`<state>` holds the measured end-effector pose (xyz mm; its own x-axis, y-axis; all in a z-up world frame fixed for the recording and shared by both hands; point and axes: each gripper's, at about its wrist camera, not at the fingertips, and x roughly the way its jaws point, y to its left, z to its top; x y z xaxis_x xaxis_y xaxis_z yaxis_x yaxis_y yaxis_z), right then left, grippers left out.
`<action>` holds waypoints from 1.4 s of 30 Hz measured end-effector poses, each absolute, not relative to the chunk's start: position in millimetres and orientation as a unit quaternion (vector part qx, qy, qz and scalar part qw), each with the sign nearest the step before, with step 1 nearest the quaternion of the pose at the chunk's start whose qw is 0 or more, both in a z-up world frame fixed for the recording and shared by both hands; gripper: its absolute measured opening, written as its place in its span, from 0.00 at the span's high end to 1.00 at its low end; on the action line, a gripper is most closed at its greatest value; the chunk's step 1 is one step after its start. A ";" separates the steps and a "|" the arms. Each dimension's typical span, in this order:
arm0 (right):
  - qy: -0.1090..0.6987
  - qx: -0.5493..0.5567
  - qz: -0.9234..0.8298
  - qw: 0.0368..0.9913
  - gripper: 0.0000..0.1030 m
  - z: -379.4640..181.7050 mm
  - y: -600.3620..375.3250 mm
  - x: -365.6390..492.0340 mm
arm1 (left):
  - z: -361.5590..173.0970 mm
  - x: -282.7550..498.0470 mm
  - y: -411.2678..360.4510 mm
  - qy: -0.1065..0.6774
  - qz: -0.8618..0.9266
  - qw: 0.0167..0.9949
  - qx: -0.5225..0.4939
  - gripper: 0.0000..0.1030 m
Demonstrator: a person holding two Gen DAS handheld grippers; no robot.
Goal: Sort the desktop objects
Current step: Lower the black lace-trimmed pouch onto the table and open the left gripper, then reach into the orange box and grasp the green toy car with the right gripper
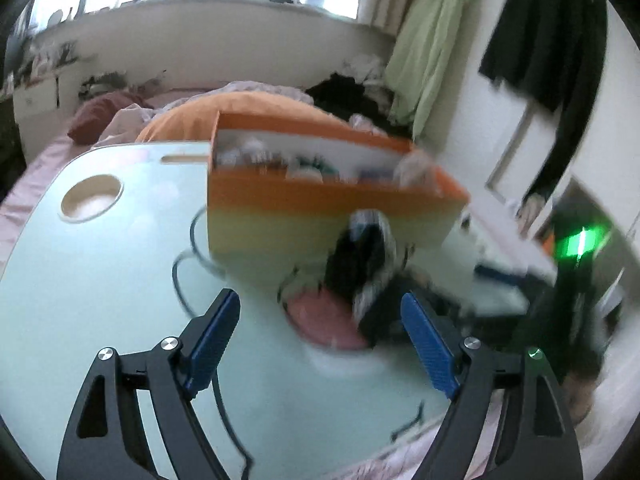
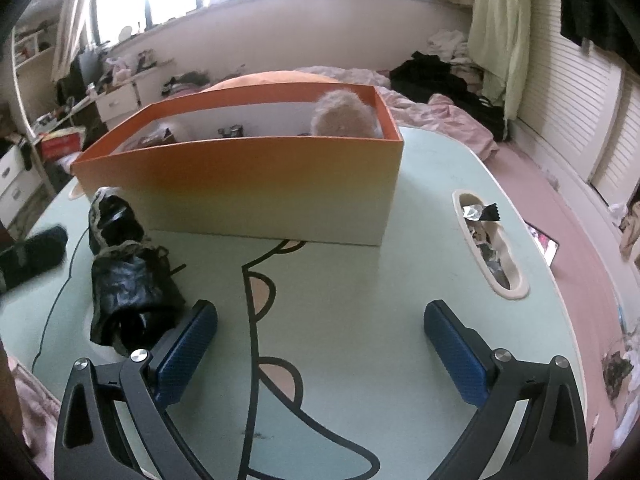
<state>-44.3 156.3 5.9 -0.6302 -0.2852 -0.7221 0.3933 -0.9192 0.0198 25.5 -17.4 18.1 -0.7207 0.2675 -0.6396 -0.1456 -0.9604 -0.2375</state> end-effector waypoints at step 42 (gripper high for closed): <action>0.025 0.395 -0.851 0.345 0.78 123.4 94.9 -124.8 | 1.8 21.1 22.2 0.021 0.918 0.051 -0.393 0.00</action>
